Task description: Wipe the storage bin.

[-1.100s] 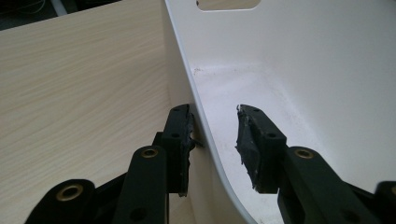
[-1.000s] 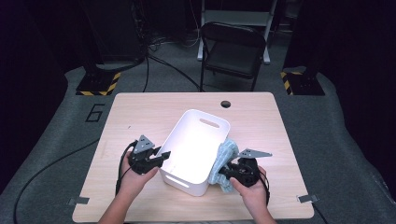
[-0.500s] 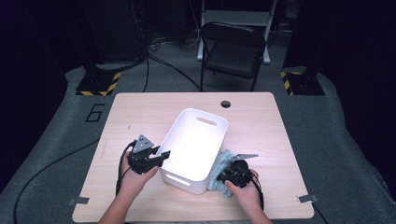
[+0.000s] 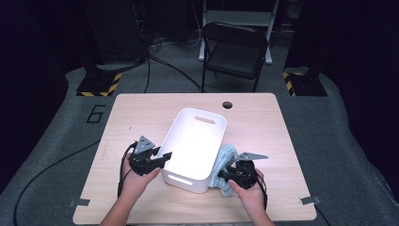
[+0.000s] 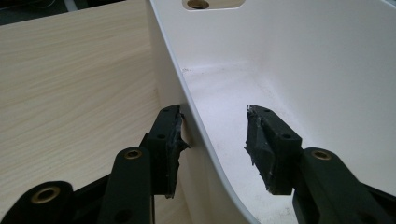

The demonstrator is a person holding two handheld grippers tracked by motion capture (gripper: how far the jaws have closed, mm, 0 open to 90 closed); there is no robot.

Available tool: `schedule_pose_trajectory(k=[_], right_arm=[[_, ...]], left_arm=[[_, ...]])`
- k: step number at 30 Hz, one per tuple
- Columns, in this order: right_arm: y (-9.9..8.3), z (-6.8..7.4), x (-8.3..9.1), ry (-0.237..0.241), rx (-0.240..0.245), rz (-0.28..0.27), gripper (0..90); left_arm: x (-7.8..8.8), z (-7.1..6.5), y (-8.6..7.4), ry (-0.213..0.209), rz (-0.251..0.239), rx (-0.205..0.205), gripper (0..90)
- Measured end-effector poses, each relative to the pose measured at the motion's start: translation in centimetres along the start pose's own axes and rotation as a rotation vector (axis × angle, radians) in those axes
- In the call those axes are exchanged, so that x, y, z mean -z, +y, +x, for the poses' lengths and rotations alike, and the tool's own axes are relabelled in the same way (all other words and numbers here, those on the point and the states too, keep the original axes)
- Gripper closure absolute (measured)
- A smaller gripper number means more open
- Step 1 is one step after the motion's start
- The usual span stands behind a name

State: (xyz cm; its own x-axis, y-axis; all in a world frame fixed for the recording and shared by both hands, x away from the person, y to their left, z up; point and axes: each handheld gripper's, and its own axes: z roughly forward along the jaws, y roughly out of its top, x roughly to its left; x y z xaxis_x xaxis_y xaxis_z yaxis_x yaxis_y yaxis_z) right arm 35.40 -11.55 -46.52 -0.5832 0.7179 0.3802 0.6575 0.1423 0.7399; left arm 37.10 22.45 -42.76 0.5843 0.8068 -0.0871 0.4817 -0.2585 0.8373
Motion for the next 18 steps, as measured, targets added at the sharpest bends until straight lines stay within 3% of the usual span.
schedule_pose_trajectory(k=[14, 16, 18], right_arm=[[2.0, 2.3, 3.5, 0.083, 0.047, -0.141, 68.3], [2.3, 2.6, 3.8, 0.108, 0.060, -0.156, 68.3], [2.5, 3.2, 3.9, 0.095, 0.101, -0.139, 68.3]], left_arm=[[-0.1, 0.0, -0.1, -0.015, -0.012, 0.004, 49.4], [-0.1, 0.0, -0.1, -0.014, -0.013, 0.003, 49.4], [-0.1, 0.0, -0.1, -0.014, -0.013, 0.003, 49.4]])
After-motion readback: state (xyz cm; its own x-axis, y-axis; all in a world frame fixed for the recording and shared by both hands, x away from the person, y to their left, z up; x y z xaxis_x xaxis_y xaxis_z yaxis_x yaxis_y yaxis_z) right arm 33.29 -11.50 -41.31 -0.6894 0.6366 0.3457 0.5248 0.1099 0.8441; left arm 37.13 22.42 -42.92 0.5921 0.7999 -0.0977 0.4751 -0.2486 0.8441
